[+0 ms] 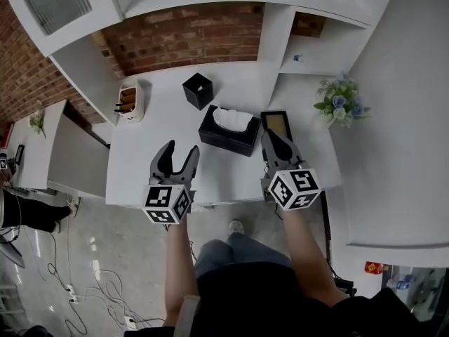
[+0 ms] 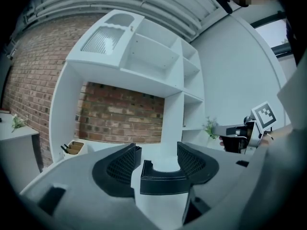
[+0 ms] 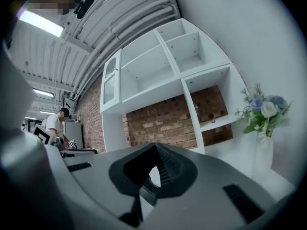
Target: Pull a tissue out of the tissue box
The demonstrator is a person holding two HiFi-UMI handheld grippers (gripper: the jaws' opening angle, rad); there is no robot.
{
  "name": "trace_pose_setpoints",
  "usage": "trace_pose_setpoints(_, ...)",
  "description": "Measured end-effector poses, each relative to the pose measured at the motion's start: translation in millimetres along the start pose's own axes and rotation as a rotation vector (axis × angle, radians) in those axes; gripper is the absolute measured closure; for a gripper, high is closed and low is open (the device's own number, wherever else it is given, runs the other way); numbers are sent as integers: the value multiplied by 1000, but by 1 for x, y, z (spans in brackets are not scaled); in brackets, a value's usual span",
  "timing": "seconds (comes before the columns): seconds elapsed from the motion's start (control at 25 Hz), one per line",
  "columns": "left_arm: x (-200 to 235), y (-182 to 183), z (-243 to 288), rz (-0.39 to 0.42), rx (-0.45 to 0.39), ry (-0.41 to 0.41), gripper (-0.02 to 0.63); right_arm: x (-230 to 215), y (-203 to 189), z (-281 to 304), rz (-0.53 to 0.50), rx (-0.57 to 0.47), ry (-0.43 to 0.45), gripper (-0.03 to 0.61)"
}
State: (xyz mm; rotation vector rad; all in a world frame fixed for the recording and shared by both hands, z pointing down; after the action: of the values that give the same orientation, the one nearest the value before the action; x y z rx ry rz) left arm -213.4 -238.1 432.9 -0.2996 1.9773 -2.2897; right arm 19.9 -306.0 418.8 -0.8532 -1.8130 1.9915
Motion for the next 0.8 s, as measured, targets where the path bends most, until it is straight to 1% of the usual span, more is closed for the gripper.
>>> trace_pose_setpoints(0.16,5,3,22,0,7,-11,373,-10,-3,23,12,18,4,581)
trace_pose_setpoints(0.4,11,9,58,9,20,-53,373,-23,-6,42,28,31,-24,581)
trace_pose_setpoints(0.48,12,8,69,17,36,-64,372,-29,-8,46,34,39,-41,581)
trace_pose_setpoints(0.64,10,12,90,90,76,-116,372,-38,-9,50,51,45,-74,581)
trace_pose_setpoints(0.72,9,19,103,114,77,-162,373,-42,-10,51,55,49,-87,581)
trace_pose_setpoints(0.8,6,21,118,162,110,-218,373,-46,-11,52,53,55,-96,581)
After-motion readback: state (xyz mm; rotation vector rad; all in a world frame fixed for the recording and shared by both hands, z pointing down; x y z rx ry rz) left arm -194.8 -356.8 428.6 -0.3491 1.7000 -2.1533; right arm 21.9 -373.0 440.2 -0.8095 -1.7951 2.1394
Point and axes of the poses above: the fingertips, and each gripper's own axes: z forward along the fingers, x to its left, y out of its top, the point moved 4 cm from there along -z, backward along the fingers, and after that the axes turned 1 degree about x, right-handed, at the moved point
